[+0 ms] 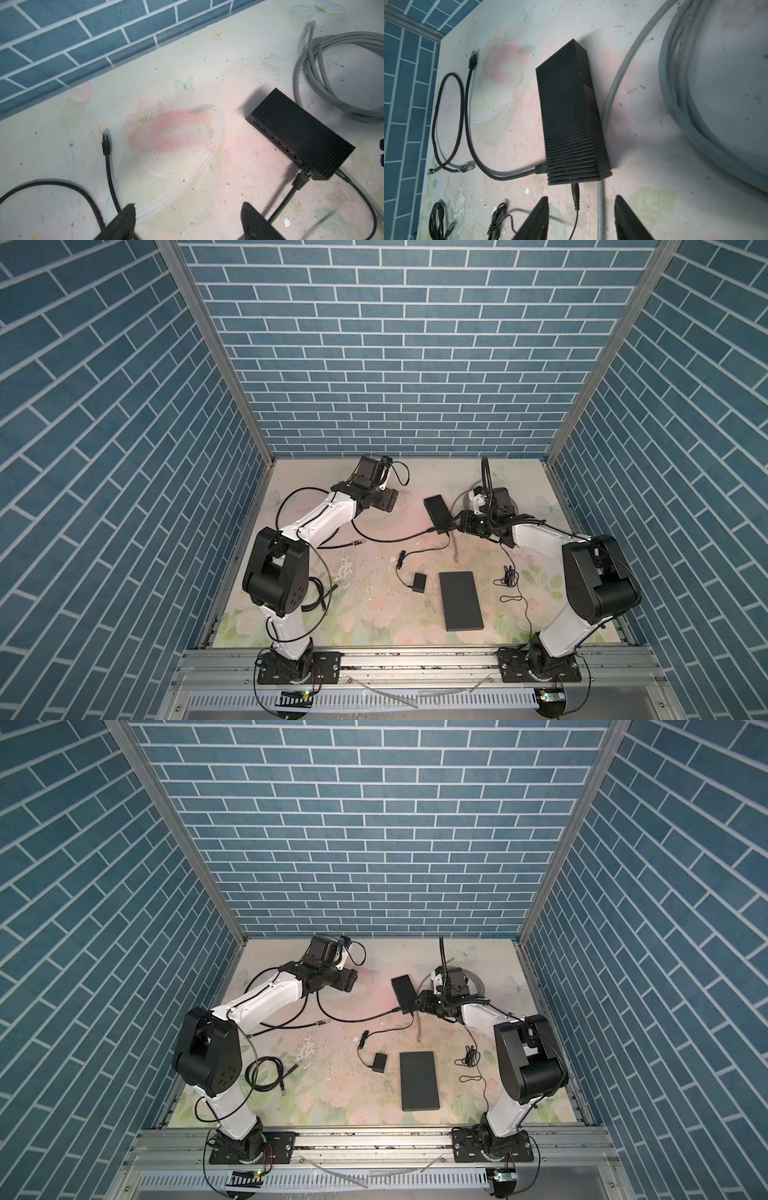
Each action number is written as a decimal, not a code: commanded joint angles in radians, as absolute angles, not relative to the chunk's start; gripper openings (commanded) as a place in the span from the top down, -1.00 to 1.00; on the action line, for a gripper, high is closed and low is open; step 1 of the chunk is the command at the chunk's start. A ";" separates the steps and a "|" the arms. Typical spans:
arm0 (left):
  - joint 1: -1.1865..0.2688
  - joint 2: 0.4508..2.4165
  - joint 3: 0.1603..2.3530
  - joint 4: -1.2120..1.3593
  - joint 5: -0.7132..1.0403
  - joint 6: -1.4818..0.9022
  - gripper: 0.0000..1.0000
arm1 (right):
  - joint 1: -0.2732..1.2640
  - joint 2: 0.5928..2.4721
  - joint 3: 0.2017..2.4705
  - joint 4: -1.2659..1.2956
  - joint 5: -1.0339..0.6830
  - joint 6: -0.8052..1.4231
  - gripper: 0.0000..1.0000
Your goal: Insert the plug into the switch port
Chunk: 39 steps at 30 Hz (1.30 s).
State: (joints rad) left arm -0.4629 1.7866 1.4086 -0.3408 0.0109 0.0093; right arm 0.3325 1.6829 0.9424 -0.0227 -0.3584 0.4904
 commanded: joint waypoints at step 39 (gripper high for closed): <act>-0.518 2.136 1.573 -0.354 0.137 -0.241 -0.71 | 0.459 1.676 1.009 -0.228 -0.191 0.443 0.12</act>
State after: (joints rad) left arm -0.5144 2.1078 1.5639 -0.3267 0.1249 -0.2539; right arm 0.4587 1.7153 1.0637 -0.1432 -0.2768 0.4480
